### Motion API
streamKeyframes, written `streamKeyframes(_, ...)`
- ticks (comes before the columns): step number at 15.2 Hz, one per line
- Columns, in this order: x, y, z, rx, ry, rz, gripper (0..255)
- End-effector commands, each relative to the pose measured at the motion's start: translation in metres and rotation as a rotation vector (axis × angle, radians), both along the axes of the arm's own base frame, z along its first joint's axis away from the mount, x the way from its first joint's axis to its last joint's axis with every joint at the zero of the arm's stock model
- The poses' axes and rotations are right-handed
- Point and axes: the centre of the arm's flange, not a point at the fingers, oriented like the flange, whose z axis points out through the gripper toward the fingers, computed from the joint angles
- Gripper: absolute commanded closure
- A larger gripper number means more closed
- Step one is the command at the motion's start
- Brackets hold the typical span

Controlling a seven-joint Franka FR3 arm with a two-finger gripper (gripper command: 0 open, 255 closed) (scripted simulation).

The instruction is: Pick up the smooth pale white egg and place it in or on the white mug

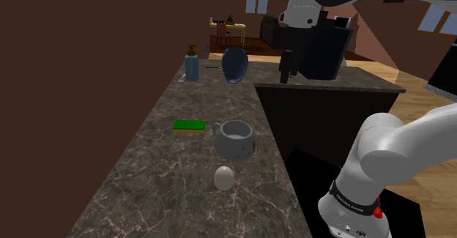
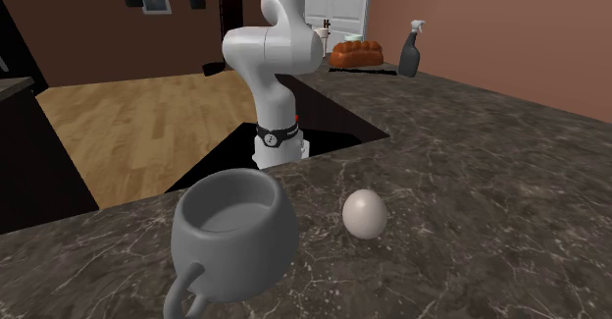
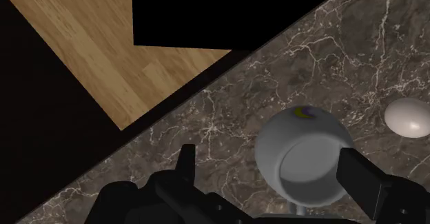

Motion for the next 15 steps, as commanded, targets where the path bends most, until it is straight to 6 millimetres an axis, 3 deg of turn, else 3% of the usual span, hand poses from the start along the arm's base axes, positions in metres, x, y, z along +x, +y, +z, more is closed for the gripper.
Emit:
streamKeyframes(1, 0.000, 0.000, 0.000, 0.000, 0.000, 0.000, 0)
streamKeyframes(15, 0.056, 0.132, -0.115, 0.058, 0.098, 0.117, 0)
